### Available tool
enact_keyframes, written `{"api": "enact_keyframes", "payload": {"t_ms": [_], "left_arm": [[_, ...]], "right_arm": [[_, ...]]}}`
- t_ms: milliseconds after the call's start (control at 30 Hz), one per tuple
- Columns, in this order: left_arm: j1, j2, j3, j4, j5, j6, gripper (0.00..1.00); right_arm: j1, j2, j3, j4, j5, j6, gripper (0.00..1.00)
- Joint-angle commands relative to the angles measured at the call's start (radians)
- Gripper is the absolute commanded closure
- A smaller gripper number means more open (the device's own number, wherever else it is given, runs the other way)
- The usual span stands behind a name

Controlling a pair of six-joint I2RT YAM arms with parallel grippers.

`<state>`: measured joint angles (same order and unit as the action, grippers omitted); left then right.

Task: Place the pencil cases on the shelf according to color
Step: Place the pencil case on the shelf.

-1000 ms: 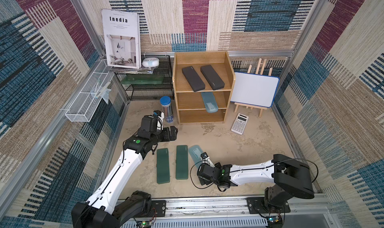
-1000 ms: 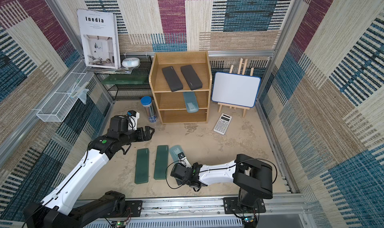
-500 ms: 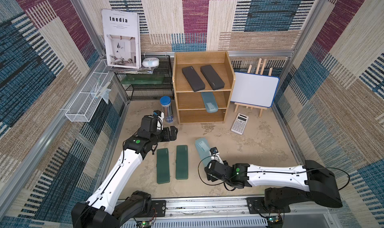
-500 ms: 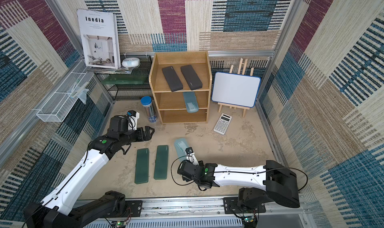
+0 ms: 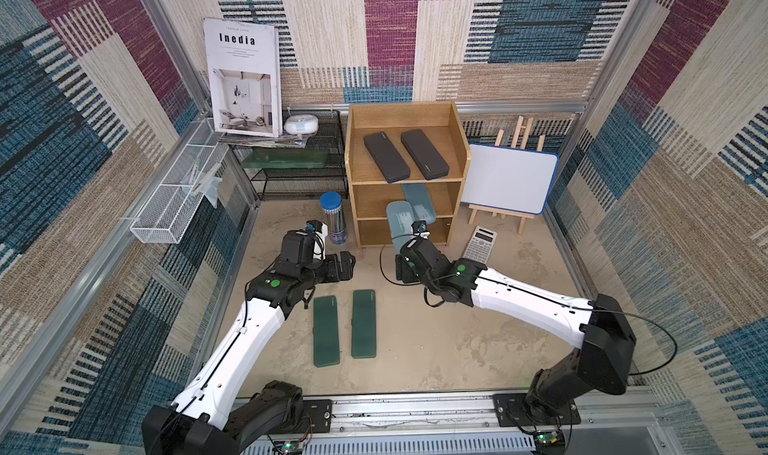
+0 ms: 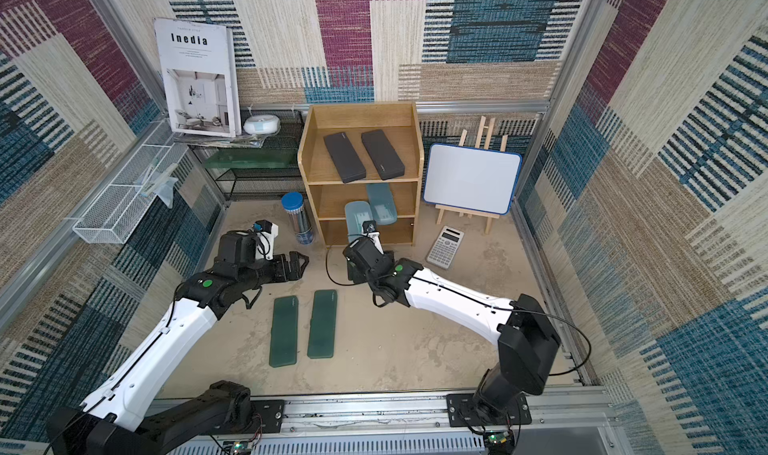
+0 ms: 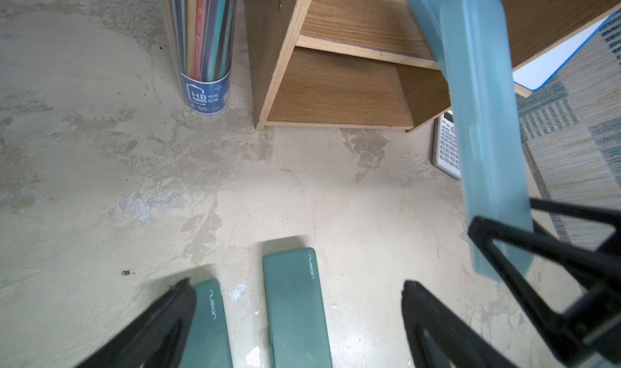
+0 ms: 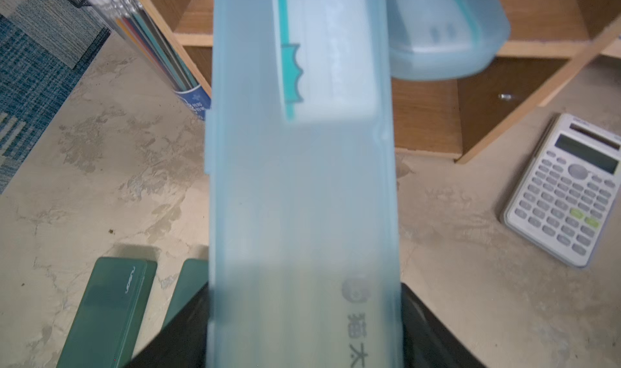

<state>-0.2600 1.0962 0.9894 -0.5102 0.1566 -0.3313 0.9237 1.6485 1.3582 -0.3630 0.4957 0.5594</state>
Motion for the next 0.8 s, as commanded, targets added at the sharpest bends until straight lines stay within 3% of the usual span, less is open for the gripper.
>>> {"api": "enact_keyframes", "payload": {"t_ms": [0,200,367,600,767], "left_arm": [[0.001,-0.003,0.0,0.012,0.02,-0.006,0.0],[0.001,-0.005,0.0,0.012,0.037,-0.016,0.01],[0.001,-0.006,-0.001,0.02,0.051,-0.023,0.01],[0.002,0.001,0.003,0.018,0.07,-0.032,0.01],[0.002,-0.003,0.003,0.016,0.069,-0.034,0.0]], "right_arm": [[-0.028,0.102,0.139,-0.03,-0.004,-0.081,0.33],[-0.089,0.318,0.399,-0.101,-0.012,-0.104,0.33],[-0.117,0.419,0.524,-0.139,-0.028,-0.108,0.29],[-0.128,0.48,0.605,-0.166,-0.04,-0.105,0.16],[-0.134,0.484,0.617,-0.181,-0.04,-0.104,0.12]]}}
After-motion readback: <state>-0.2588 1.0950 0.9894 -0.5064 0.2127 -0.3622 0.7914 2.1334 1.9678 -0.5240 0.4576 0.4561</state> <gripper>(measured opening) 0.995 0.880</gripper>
